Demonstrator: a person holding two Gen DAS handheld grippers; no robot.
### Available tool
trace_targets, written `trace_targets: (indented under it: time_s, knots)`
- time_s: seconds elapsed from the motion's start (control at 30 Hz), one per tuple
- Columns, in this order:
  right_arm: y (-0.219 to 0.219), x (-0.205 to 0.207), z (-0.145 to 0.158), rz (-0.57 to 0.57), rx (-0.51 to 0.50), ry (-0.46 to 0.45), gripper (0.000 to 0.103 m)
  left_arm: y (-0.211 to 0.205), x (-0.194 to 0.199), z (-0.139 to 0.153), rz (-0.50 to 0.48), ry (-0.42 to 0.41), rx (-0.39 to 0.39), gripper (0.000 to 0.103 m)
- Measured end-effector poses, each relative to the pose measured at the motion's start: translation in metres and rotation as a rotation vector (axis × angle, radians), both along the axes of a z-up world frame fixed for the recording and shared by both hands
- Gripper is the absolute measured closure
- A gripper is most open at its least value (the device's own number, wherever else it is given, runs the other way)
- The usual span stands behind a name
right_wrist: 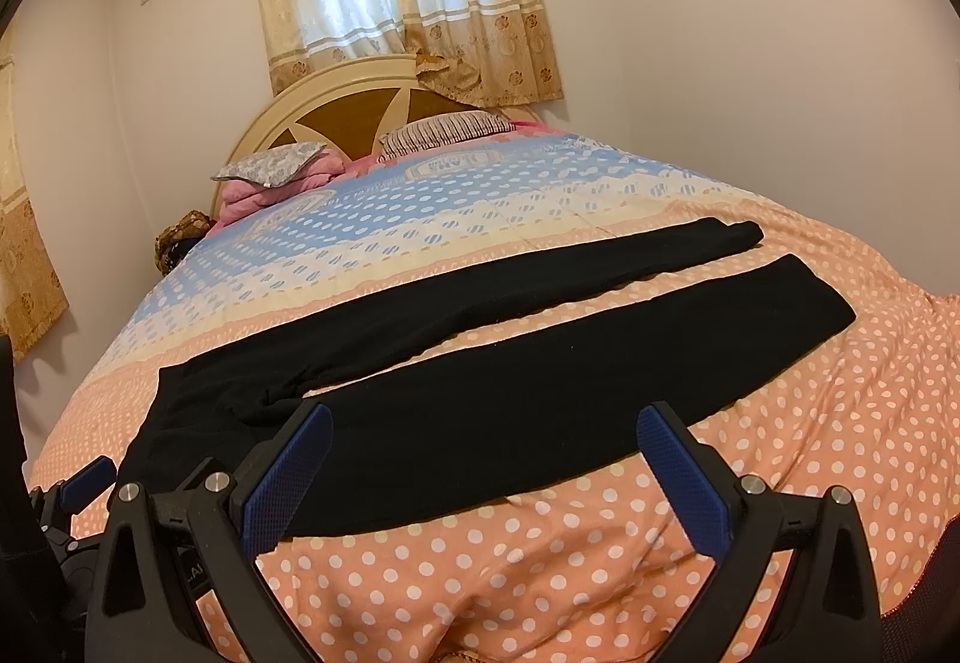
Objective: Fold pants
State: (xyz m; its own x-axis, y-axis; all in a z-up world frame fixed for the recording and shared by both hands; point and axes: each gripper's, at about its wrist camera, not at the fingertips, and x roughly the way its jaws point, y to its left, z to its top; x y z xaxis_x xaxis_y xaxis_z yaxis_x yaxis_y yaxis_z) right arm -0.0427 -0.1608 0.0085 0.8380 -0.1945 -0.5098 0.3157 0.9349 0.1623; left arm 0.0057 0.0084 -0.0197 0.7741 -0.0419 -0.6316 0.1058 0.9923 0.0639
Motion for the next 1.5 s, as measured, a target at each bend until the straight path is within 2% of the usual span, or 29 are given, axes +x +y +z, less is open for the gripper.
trace_targets:
  time_s: [1.3, 1.5]
  knots:
    - [0.001, 0.004, -0.006, 0.005, 0.018, 0.026, 0.001, 0.001, 0.004, -0.005, 0.003, 0.031, 0.000, 0.000]
    - [0.000, 0.010, -0.010, 0.012, 0.028, 0.029, 0.001, 0.022, 0.023, -0.004, 0.036, 0.016, 0.042, 0.000]
